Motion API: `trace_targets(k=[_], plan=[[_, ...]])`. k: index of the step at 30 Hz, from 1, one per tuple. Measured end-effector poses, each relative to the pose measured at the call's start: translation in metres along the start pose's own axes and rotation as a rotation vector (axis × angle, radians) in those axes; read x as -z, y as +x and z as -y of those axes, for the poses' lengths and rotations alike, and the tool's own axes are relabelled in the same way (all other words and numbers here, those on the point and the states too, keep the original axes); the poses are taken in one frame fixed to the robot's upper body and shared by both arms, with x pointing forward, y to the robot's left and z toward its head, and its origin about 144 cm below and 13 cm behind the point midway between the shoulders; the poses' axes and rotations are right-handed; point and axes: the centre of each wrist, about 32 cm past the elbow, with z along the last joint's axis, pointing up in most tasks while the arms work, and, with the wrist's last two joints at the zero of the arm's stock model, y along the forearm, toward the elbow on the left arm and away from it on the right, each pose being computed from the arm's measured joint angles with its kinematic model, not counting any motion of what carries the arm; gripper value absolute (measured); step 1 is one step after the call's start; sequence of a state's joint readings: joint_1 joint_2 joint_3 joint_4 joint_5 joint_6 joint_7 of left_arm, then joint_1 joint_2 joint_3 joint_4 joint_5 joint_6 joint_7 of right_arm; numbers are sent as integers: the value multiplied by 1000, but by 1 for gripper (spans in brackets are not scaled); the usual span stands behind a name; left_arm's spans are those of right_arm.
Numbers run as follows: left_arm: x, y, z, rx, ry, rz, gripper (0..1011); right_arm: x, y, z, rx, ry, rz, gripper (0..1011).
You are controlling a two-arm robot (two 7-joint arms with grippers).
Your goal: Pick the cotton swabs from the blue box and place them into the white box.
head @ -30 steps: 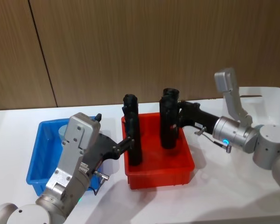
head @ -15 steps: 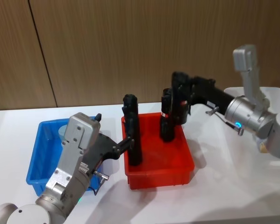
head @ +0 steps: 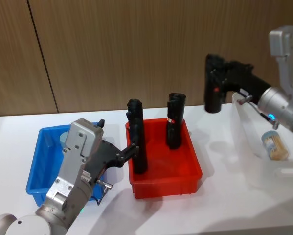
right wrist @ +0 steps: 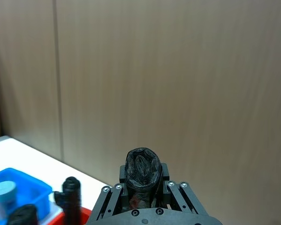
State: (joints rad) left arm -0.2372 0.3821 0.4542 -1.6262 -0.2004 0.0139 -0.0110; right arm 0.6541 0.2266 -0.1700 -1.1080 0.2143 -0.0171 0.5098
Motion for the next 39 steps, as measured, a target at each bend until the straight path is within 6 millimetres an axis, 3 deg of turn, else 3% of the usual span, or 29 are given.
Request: trace_targets(k=[12,23,32,39], plan=[[0,0,0,0,0,0,1004,-16,16,29,179,-36,42,351],[0,0,0,0,0,0,1004,-15,33,53,328,-92,53,351],[0,0,0,0,0,0,1004,-11,41,64,379,-120,48,553],[0,0,0,0,0,0,1004,-8,44,68,394,-131,39,793]])
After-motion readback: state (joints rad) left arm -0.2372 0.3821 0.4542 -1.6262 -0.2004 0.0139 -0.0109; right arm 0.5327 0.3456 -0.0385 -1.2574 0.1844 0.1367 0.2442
